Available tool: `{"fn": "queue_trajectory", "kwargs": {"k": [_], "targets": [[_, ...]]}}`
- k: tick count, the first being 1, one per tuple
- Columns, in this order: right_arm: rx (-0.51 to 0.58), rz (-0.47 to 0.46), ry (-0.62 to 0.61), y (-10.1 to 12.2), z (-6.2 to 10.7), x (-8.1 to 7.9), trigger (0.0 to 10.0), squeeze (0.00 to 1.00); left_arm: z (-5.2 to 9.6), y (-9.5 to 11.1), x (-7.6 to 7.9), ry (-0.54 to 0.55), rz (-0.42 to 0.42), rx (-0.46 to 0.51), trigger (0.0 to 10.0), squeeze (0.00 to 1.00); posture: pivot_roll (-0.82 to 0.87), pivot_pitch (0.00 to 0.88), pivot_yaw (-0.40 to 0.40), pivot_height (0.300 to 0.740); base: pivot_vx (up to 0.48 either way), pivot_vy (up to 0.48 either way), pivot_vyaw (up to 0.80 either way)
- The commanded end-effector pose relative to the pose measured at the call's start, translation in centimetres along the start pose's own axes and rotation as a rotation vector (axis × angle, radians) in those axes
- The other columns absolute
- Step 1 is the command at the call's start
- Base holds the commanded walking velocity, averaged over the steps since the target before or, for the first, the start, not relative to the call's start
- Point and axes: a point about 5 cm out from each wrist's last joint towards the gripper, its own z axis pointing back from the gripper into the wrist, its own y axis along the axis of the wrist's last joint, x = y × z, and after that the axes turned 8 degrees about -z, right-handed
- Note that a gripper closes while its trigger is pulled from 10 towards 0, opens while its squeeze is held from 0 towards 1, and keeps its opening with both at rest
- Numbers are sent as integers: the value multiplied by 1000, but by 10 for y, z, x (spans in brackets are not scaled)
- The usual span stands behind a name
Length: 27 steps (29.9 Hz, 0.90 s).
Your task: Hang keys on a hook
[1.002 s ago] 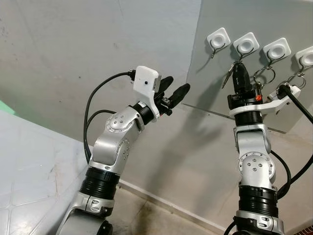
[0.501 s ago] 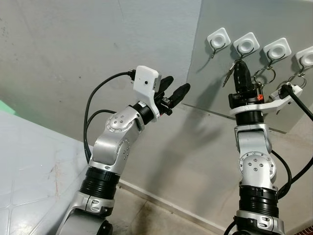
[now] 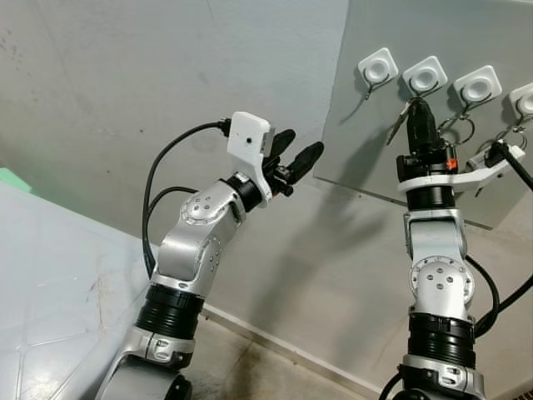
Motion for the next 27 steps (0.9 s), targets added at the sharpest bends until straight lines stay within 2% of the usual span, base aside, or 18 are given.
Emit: {"fn": "queue_trajectory", "kwargs": {"k": [1,20,27], "targets": [[22,-31,-44,3,-1,5,10000,0,-3,10,0,-5,-19,22,10000,0,12,0,4,740,0,0,0],[37,-154,-99,-2,7,15,10000,0,-2,11,-1,3,-24,25,10000,0,17,0,1,740,0,0,0],[39,-163,-115,-2,9,18,10000,0,-2,11,-1,2,-24,25,10000,0,15,0,2,740,0,0,0]]}}
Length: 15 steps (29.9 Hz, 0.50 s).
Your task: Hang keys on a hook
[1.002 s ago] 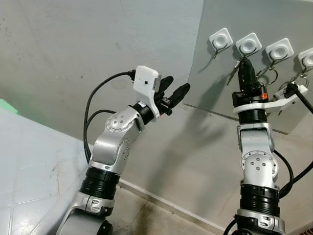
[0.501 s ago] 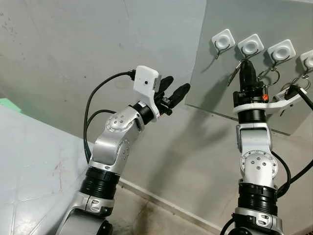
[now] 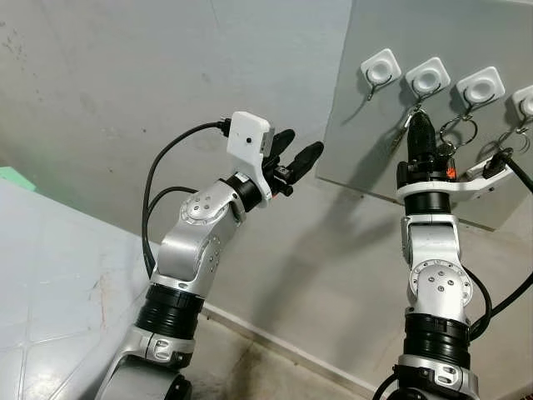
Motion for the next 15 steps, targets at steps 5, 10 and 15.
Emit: {"fn": "queue_trajectory", "kwargs": {"k": [5,10,15], "targets": [[-4,13,-10,1,4,3,10000,1000,-2,10,-1,4,-24,24,10000,0,14,0,0,740,0,0,0],[-61,115,23,-4,5,1,10000,1000,-2,8,-2,21,-30,21,10000,0,14,0,-1,740,0,0,0],[-182,321,68,-17,10,0,10000,1000,0,5,-2,54,-21,14,10000,0,10,0,-2,740,0,0,0]]}}
